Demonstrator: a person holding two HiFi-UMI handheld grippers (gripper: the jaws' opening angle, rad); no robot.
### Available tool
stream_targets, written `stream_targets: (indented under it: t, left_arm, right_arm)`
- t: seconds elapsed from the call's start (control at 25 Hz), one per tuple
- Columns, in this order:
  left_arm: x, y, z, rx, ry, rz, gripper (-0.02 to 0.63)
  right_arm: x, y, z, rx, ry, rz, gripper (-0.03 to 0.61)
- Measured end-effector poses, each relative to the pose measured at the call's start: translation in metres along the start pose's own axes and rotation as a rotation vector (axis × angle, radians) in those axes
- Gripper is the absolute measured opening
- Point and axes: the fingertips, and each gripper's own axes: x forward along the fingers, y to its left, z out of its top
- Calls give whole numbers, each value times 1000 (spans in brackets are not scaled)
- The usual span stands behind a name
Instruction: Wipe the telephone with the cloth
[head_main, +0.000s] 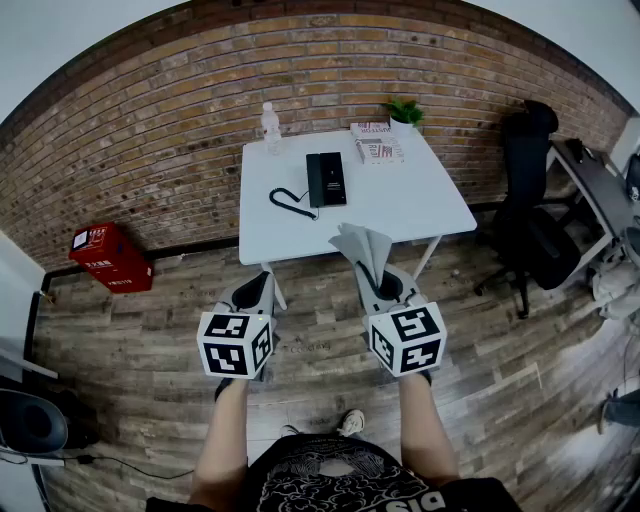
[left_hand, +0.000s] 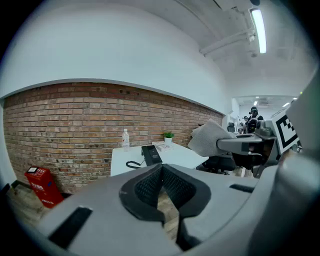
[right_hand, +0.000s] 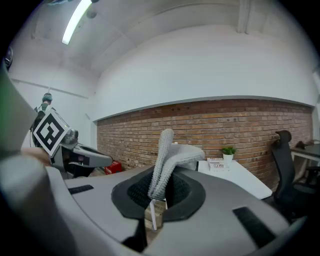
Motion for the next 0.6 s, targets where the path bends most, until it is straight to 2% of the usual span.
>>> stream_targets:
  t: [0.6]
  left_arm:
    - [28,-44,5,-3,3,42,6]
  right_arm:
    - [-12,-49,-11,21,5,59,12]
